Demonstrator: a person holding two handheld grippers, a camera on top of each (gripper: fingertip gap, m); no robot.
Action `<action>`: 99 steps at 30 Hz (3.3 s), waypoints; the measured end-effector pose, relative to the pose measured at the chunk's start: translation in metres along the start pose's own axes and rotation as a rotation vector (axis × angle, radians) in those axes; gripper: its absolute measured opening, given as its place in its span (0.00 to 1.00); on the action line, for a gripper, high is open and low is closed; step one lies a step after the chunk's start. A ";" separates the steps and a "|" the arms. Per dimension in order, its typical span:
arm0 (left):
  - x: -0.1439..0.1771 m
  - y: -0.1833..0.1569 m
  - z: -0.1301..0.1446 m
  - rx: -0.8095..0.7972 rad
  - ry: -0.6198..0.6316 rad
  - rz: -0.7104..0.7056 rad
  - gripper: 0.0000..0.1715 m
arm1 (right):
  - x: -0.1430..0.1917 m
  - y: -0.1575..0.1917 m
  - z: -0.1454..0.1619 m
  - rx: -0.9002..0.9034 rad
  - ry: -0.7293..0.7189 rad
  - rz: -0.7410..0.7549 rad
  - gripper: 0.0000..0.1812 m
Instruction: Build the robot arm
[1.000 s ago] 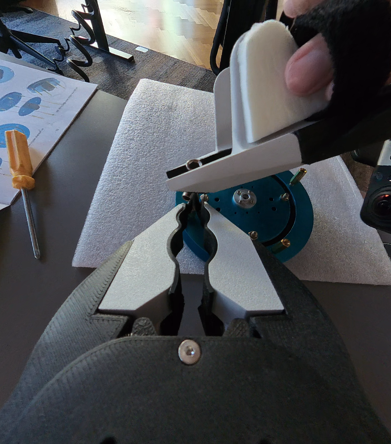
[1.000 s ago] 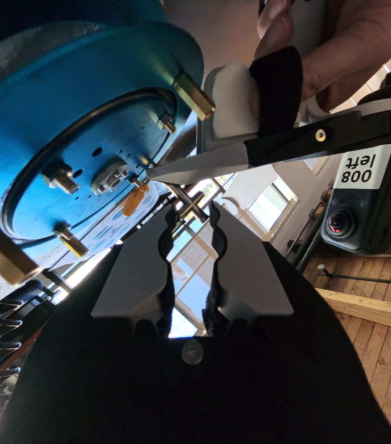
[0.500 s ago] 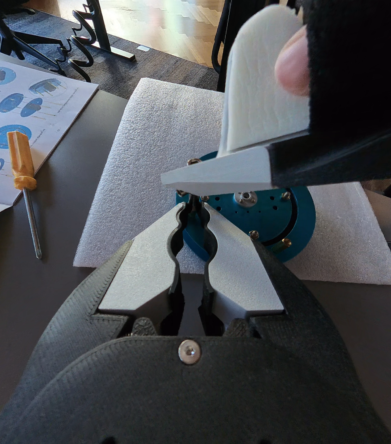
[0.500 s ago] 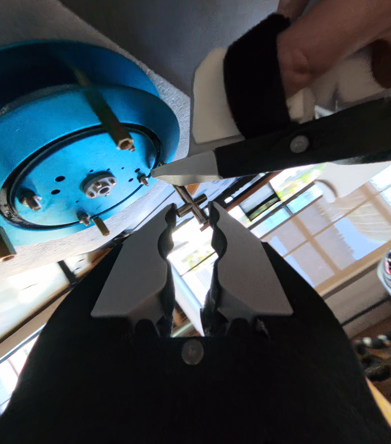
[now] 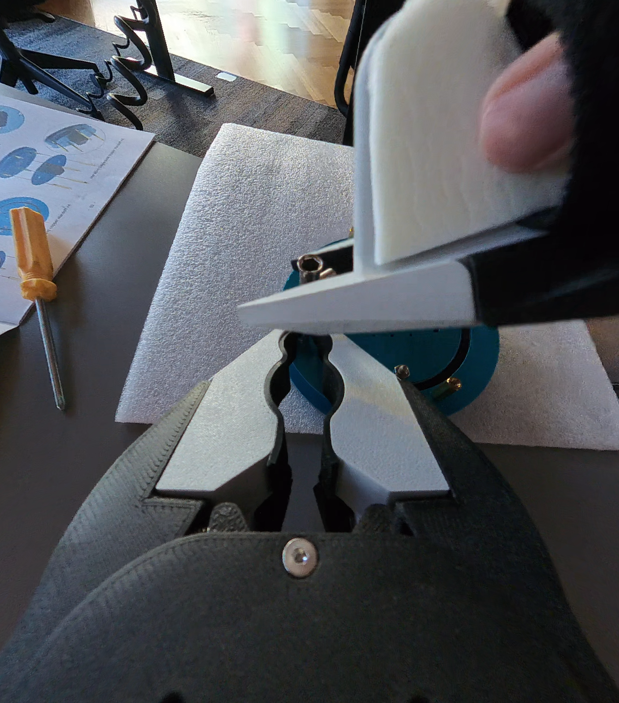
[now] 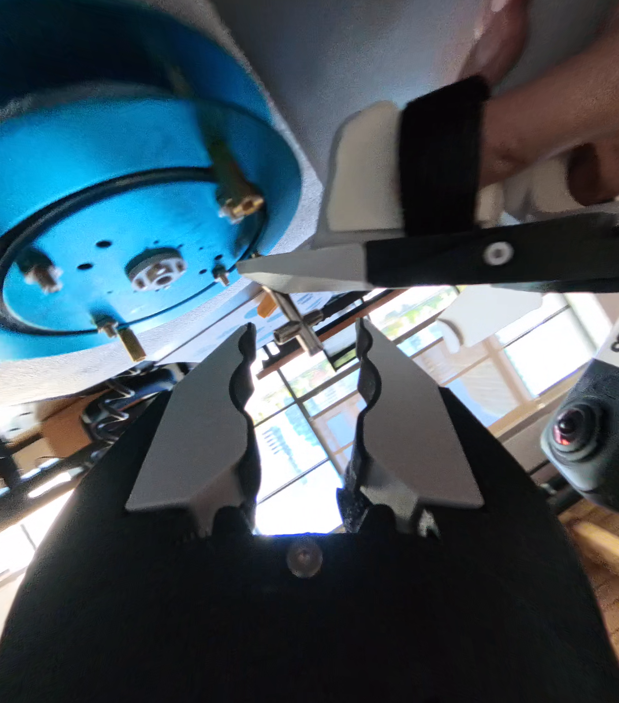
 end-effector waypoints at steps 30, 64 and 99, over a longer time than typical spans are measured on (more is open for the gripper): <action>0.000 -0.002 0.001 -0.014 0.005 0.015 0.05 | -0.006 0.006 -0.003 -0.164 0.159 -0.363 0.07; -0.001 -0.003 0.000 -0.029 0.006 0.007 0.05 | -0.001 0.014 0.001 -1.165 -0.680 -0.662 0.08; -0.001 -0.003 0.001 -0.060 0.024 -0.036 0.05 | 0.008 0.011 0.008 -2.223 -0.592 -0.592 0.06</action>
Point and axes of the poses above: each gripper's, where its closed fingertips meet, x back along the fingers, z out of its underside, y = z × x across the jaws, the point moved 3 cm from there along x, back along the fingers, and after that the axes turned 3 degrees about -x, right-handed, at the moved point
